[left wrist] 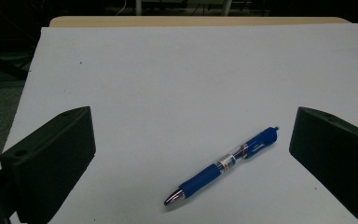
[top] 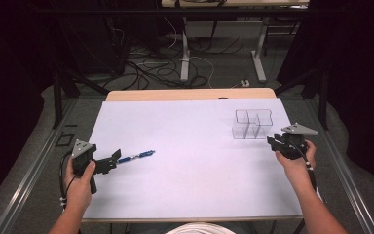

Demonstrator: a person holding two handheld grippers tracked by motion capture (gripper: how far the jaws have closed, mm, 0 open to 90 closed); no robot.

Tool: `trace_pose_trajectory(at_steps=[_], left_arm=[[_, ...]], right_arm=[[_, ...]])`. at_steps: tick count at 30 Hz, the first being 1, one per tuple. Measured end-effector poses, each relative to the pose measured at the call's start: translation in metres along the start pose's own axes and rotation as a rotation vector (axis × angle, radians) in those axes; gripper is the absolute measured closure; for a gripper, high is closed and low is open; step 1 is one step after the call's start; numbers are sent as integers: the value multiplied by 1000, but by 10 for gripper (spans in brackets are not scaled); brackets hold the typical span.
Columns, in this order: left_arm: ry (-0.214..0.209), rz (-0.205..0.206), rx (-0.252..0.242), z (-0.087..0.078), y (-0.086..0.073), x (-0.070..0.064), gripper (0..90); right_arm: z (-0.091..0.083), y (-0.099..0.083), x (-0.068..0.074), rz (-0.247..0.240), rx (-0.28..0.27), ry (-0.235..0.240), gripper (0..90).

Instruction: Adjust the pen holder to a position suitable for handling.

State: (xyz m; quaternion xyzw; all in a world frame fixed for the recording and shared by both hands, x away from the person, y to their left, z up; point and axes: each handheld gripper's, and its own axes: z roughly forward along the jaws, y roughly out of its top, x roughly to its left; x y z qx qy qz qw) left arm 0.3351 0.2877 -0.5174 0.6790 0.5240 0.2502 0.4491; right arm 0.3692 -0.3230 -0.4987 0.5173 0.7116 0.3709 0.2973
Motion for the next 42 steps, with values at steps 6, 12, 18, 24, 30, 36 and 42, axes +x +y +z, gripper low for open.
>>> trace_pose_trajectory(at_steps=[6, 12, 18, 24, 30, 36, 42], left_arm=[[3, -3, -6, -1, 0, 1, 2], [7, -13, -10, -1, -1, 3, 1], [5, -13, -12, -1, -1, 3, 1], [0, -14, -11, -1, -2, 2, 2], [-1, -10, -2, 0, -2, 3, 1], [1, -13, -3, 0, -3, 3, 1], [1, -6, 6, 0, -4, 3, 1]], right_arm=[[2, 9, -11, 23, 19, 20, 829], [5, 17, -19, 2, 55, 16, 897], [9, 29, -27, -7, 66, -18, 900], [20, 37, -37, 6, 89, -36, 900], [34, 43, -47, 32, 99, -37, 900], [46, 46, -50, 29, 103, -42, 900], [54, 48, -53, 33, 103, -42, 900]])
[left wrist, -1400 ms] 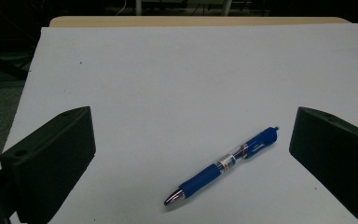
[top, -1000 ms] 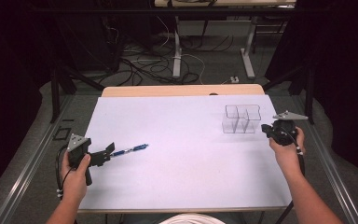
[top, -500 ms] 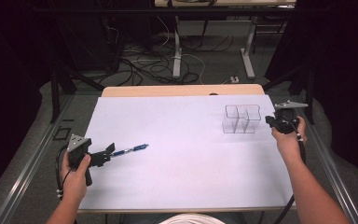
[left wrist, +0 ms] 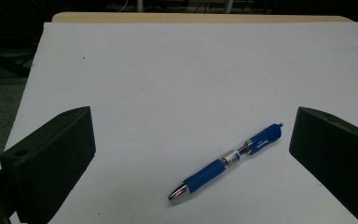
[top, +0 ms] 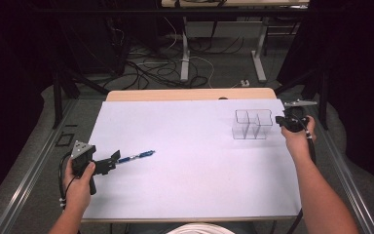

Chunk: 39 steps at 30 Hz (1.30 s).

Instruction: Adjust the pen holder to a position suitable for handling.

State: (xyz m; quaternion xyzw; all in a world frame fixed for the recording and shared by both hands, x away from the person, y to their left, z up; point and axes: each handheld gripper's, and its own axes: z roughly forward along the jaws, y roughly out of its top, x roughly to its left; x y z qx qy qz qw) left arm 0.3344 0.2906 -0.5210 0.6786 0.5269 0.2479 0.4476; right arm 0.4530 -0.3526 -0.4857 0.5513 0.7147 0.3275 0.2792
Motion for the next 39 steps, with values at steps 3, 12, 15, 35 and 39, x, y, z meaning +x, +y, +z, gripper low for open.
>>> trace_pose_trajectory(at_steps=[3, 12, 15, 35, 39], left_arm=[[2, -2, 1, -1, 0, 0, 1], [4, 1, 4, 0, -1, -1, 1], [9, -6, 3, -1, -2, -1, 2], [12, -6, 10, 0, -3, 0, 2], [13, -7, 10, -1, -3, 0, 1]], right_arm=[[5, -1, -3, 15, -4, 10, 900], [20, -4, -10, 24, 0, 15, 900], [24, -5, -11, 34, 2, 24, 900], [36, -7, -7, -17, 6, 100, 900], [37, -6, -3, -23, -5, 109, 900]])
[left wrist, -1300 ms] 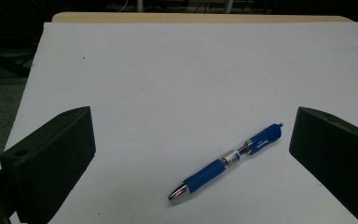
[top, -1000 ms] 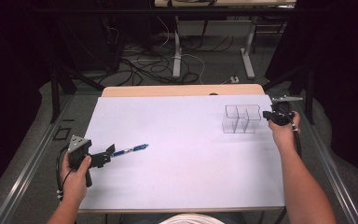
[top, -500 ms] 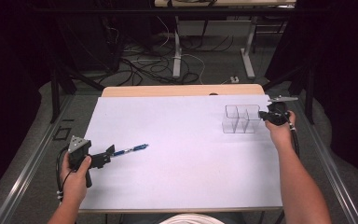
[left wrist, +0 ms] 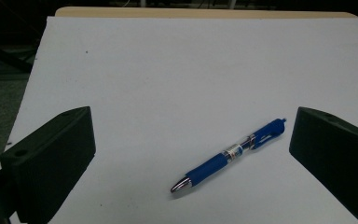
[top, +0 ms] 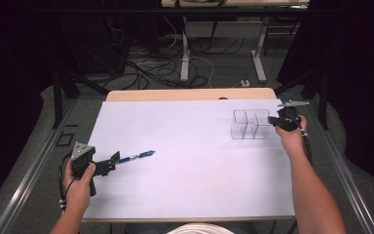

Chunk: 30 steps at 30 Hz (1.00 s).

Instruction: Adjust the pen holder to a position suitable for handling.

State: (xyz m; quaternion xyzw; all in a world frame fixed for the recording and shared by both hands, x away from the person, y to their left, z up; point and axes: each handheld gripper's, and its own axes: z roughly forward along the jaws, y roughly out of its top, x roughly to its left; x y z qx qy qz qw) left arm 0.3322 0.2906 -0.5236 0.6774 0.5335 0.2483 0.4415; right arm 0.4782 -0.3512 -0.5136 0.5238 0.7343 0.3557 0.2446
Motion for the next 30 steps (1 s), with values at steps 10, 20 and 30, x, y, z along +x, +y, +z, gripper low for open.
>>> trace_pose_trajectory(at_steps=[10, 20, 30], left_arm=[[0, 1, -1, 0, 0, 0, 1], [3, -2, -3, 0, 0, 0, 2], [2, -6, -3, 0, 0, 1, 2]], right_arm=[[7, 3, 16, -18, -13, 37, 900], [13, 6, 32, -29, -18, 73, 900], [19, 7, 54, 6, -20, 113, 900]])
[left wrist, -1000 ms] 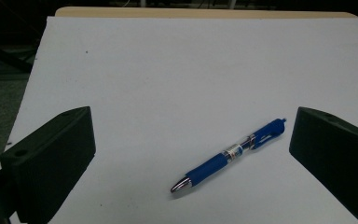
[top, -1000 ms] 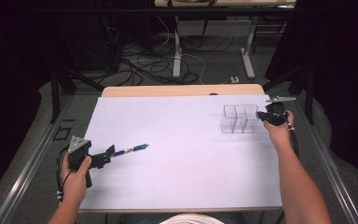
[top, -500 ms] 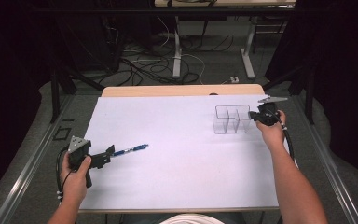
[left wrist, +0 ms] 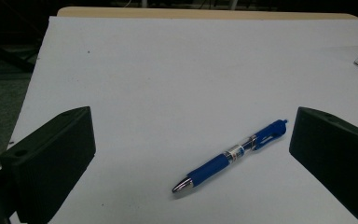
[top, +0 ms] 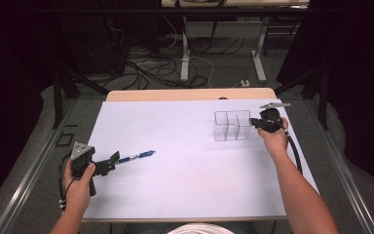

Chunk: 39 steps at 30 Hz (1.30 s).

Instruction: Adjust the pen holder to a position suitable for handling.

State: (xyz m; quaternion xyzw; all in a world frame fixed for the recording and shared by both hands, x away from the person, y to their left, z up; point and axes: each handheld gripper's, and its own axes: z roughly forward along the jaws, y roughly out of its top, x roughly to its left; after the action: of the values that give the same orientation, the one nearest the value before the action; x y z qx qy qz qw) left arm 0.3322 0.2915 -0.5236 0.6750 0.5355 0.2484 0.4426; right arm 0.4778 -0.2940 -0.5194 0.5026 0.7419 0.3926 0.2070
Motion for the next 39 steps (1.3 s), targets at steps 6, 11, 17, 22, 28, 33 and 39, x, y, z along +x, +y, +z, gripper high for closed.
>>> trace_pose_trajectory(at_steps=[6, 11, 17, 22, 28, 33, 39], left_arm=[[1, 0, -3, 0, 0, 1, 1], [2, 0, -2, -1, 0, 1, 1], [3, 0, -4, -1, 0, 1, 1], [4, -2, -7, -1, 1, 1, 1], [3, -3, -6, -1, 1, 1, 1], [4, -3, -9, -1, 1, 1, 2], [4, -2, -8, -1, 1, 1, 1]], right_arm=[[6, 1, 14, 9, 4, 17, 900], [10, 2, 25, 21, 4, 36, 900], [15, 3, 40, 24, 3, 57, 900], [18, 5, 50, 32, 9, 75, 900], [23, 6, 66, 18, 17, 104, 900], [27, 8, 78, 9, 17, 118, 900], [31, 9, 87, 8, 11, 132, 900]])
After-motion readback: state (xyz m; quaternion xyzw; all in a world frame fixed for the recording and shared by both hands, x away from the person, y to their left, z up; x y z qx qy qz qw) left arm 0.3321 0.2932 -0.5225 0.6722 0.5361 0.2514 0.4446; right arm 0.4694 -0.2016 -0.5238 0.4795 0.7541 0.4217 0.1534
